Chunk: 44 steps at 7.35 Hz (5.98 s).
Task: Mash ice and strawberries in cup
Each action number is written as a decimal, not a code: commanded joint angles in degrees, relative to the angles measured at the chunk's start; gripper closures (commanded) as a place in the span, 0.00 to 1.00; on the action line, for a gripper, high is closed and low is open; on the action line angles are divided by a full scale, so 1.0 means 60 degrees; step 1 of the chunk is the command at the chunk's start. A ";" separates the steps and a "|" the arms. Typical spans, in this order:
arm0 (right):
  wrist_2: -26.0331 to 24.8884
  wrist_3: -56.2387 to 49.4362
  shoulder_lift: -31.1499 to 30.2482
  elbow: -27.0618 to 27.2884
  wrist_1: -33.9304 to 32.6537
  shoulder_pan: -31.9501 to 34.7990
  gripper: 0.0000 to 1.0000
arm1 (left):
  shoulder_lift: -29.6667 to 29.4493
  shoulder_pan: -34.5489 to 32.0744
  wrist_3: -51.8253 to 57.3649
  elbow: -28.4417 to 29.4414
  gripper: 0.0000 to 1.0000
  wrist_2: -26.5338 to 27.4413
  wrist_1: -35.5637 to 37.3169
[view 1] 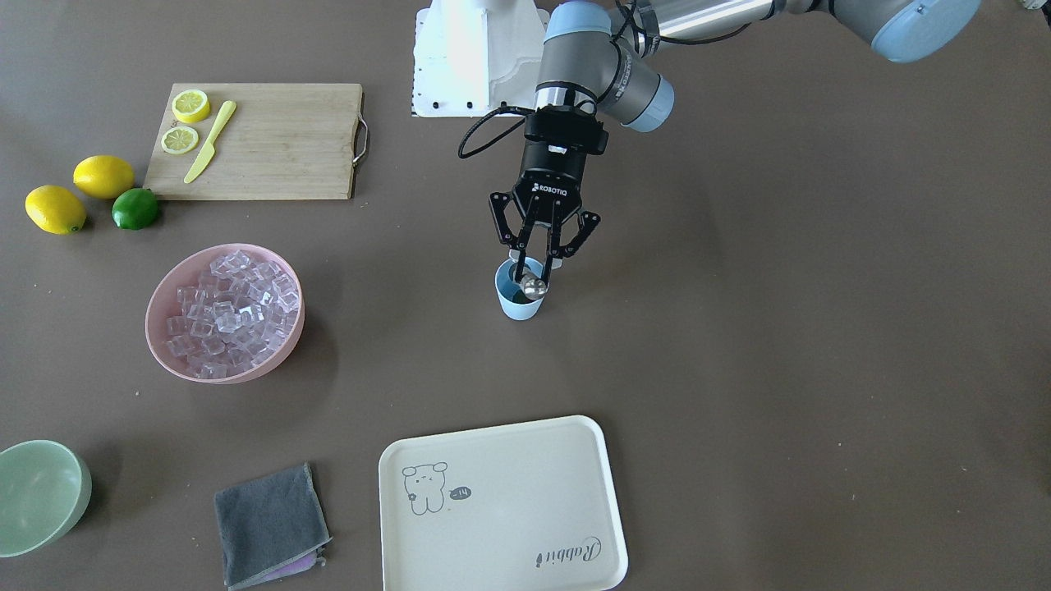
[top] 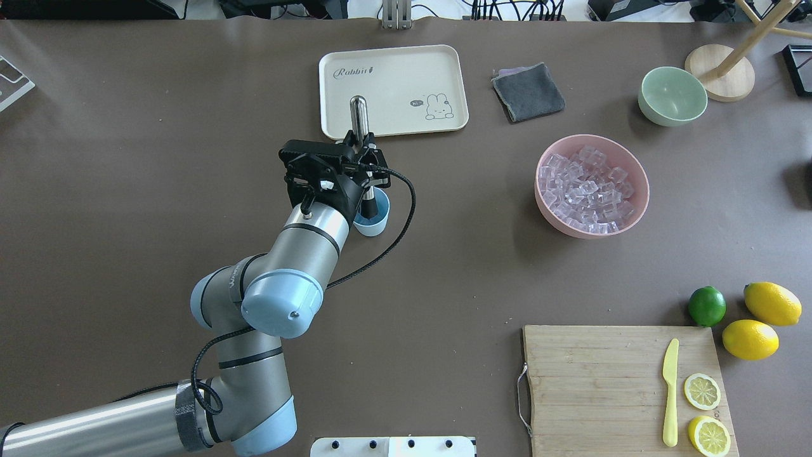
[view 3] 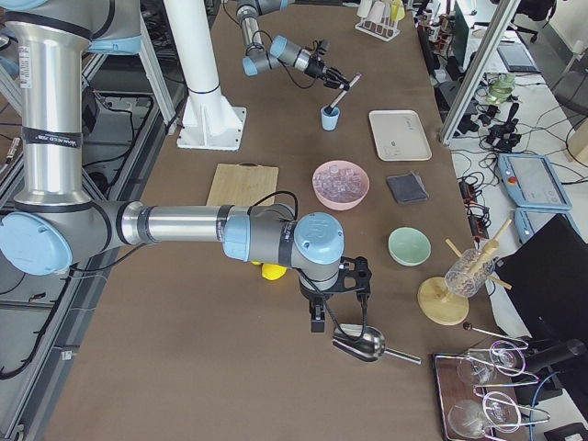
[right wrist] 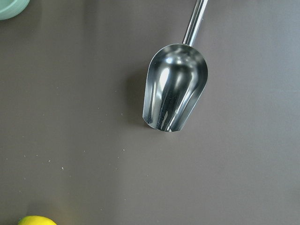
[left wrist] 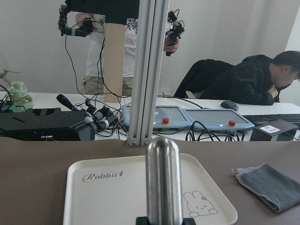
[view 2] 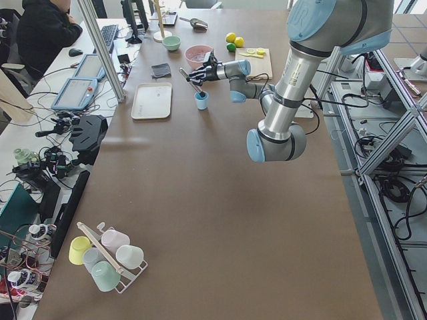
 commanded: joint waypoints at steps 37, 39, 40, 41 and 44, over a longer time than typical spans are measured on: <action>0.0086 0.0000 -0.0111 0.0431 0.0044 0.0001 0.01 | 0.4646 -1.1417 0.4593 0.0201 0.01 -1.5947 0.3879; 0.0057 0.0000 -0.0082 0.0445 0.0029 0.0001 0.01 | 0.4868 -1.1360 0.4961 0.0185 0.01 -1.5885 0.4039; 0.0028 0.0000 -0.0038 0.0446 0.0015 0.0001 0.01 | 0.4970 -1.1388 0.6152 0.0214 0.01 -1.5580 0.4490; 0.0042 0.0000 -0.0052 0.0446 0.0015 0.0001 0.01 | 0.5014 -1.1693 0.7904 0.0258 0.01 -1.5229 0.5423; 0.0013 0.0000 0.0006 0.0431 0.0000 -0.0028 0.01 | 0.5058 -1.2033 0.8229 0.0272 0.01 -1.5006 0.6311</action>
